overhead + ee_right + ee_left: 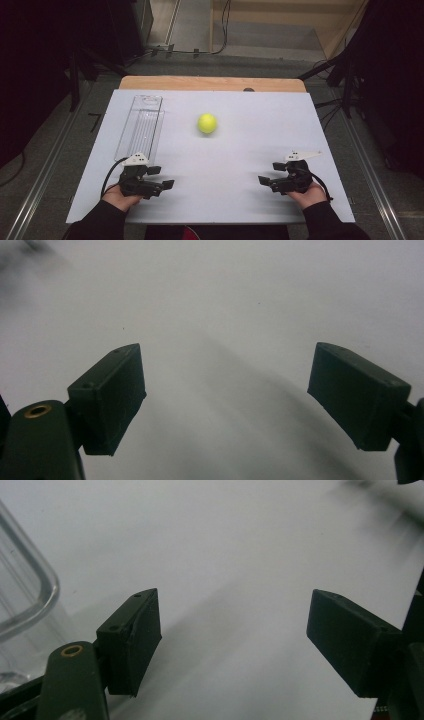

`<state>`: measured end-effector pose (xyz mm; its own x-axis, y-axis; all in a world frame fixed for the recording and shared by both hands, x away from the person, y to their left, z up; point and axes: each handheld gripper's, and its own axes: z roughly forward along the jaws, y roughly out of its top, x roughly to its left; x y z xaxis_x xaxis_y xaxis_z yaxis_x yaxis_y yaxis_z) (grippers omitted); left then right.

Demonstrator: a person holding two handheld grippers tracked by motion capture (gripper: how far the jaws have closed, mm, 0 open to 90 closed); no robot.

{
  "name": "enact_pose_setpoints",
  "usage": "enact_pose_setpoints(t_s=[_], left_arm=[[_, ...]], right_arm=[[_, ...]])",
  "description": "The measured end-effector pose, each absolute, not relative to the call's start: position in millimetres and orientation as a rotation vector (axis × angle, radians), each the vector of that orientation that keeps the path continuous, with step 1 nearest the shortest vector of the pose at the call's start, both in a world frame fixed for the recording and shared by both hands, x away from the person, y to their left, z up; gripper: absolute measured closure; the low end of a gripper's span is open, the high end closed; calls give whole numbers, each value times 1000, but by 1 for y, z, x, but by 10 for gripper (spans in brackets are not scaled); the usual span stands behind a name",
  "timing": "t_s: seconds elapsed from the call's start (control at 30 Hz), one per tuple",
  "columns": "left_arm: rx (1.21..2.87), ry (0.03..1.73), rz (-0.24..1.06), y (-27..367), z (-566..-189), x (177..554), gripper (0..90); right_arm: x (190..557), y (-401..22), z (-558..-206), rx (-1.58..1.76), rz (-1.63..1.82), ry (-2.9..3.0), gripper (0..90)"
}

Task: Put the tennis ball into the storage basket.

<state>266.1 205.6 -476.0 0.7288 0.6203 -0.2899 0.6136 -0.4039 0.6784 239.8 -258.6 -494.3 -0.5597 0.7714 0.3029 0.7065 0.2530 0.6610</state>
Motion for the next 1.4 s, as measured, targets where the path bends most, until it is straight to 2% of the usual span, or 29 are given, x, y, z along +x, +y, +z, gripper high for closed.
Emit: enact_pose_setpoints(t_s=[0.9, 1.17, 1.3, 1.4], left_arm=[[2119, 897, -16, 166, -450, 275, 203], [2170, 841, -11, 154, -447, 282, 197], [2165, 836, -25, 150, -445, 285, 171], [2148, 801, -42, 145, -443, 289, 110]], right_arm=[[239, -258, -494, 1422, 1215, 2427, 133], [239, -257, -494, 1414, 1220, 2435, 133], [239, -257, -494, 1411, 1219, 2439, 133], [239, -257, -494, 1412, 1212, 2435, 133]])
